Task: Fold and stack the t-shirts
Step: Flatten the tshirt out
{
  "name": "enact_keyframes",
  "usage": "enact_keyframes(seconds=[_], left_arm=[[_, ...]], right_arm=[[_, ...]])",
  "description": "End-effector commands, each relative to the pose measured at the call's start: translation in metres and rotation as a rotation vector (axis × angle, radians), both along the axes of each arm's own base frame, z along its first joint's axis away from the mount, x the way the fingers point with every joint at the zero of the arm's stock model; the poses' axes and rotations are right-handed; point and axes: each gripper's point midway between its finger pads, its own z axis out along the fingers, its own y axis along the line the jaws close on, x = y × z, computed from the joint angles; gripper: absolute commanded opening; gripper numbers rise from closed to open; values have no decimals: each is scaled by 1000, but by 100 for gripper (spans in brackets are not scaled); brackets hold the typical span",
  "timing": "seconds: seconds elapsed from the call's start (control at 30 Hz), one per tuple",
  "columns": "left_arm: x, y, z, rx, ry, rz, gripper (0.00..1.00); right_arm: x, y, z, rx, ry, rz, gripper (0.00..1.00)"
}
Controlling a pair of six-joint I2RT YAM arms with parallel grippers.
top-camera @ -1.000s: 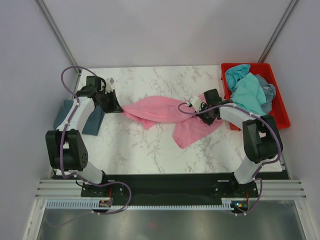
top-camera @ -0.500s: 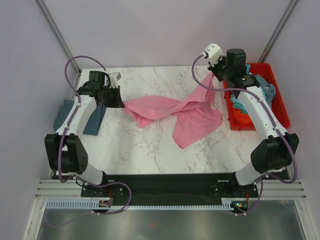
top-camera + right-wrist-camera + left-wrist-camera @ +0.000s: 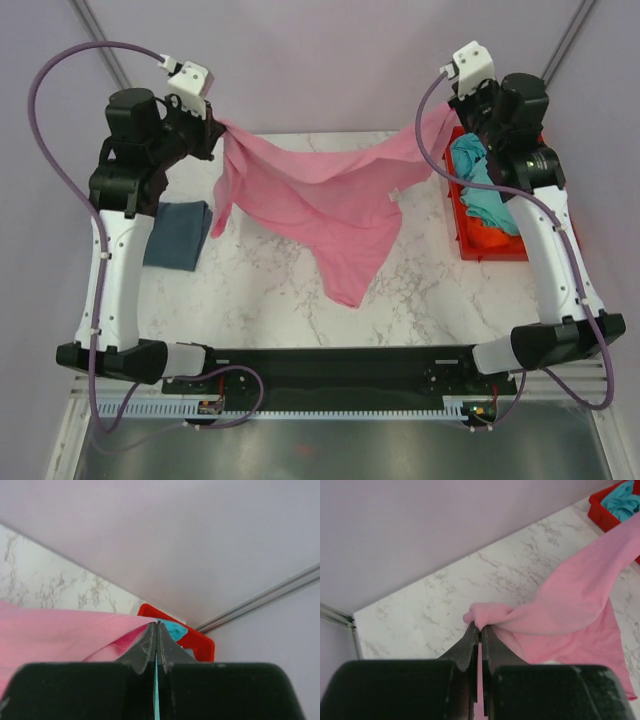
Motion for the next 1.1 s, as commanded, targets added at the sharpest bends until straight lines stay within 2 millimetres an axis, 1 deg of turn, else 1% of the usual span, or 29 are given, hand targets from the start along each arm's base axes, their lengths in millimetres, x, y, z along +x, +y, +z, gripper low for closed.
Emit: enact_keyframes(seconds=[0.0, 0.03, 0.07, 0.1, 0.13, 0.17, 0.23, 0.27, 0.33, 0.37, 0.43, 0.47, 0.53, 0.57, 0.6, 0.63, 0.67, 0.7, 0.73, 0.77, 0.8, 0.83, 0.87, 0.9, 0.93, 0.97, 1.0, 1.03, 1.07], left_arm=[[-14, 15, 50, 56, -158, 51, 2], [-24, 17, 58, 61, -184, 48, 2], [-29, 17, 59, 68, -192, 45, 2], [-34, 18, 62, 73, -206, 41, 2], [-48, 19, 70, 96, -246, 28, 2], [-52, 18, 67, 106, -247, 11, 2], [-64, 19, 69, 127, -272, -4, 2], [-76, 20, 71, 128, -276, -5, 2], [-89, 19, 73, 119, -276, -18, 2], [-106, 17, 73, 119, -270, -43, 2], [-124, 15, 72, 117, -262, -74, 2], [-136, 12, 70, 107, -247, -98, 2], [-161, 11, 76, 77, -262, -112, 2], [-171, 8, 79, 63, -267, -135, 2], [-187, 8, 78, 56, -270, -146, 2], [-192, 7, 75, 48, -262, -152, 2], [-192, 5, 64, 45, -226, -163, 2], [-198, 5, 53, 50, -195, -174, 2], [-198, 3, 44, 48, -166, -185, 2], [-194, -2, 23, 43, -104, -214, 2], [-193, -5, 11, 40, -70, -231, 2], [-189, -7, -2, 40, -28, -247, 2], [-183, -11, -25, 41, 41, -269, 2], [-179, -13, -40, 48, 83, -283, 2], [-170, -14, -57, 53, 142, -292, 2], [-165, -16, -80, 55, 209, -303, 2], [-159, -16, -93, 66, 244, -308, 2], [-150, -16, -103, 72, 259, -307, 2], [-142, -17, -127, 72, 326, -308, 2]], right_arm=[[-51, -11, 99, 128, -247, -19, 0], [-59, -11, 108, 145, -271, -15, 0], [-74, -13, 121, 166, -308, -13, 0], [-83, -13, 130, 194, -330, -6, 0], [-91, -12, 136, 214, -345, 1, 0], [-108, -14, 149, 232, -383, 8, 0], [-129, -16, 161, 268, -416, 17, 0], [-147, -18, 172, 280, -451, 23, 0], [-167, -14, 180, 305, -468, 63, 0], [-187, -15, 189, 316, -500, 77, 0], [-207, -16, 195, 319, -516, 94, 0], [-228, -18, 204, 333, -550, 101, 0], [-248, -21, 209, 348, -566, 104, 0], [-265, -24, 216, 360, -595, 107, 0], [-270, -25, 214, 365, -585, 105, 0], [-275, -26, 214, 372, -583, 103, 0], [-280, -26, 213, 376, -578, 108, 0], [-278, -25, 205, 374, -547, 106, 0], [-273, -24, 196, 375, -518, 102, 0], [-269, -23, 188, 373, -491, 103, 0], [-264, -21, 181, 365, -473, 105, 0], [-250, -17, 162, 355, -419, 105, 0], [-243, -15, 153, 347, -395, 108, 0], [-235, -11, 146, 336, -381, 126, 0], [-217, -7, 123, 329, -323, 125, 0], [-206, -4, 111, 326, -291, 125, 0], [-195, 0, 105, 321, -284, 140, 0], [-176, 4, 78, 312, -223, 139, 0], [-159, 7, 63, 310, -184, 135, 0]])
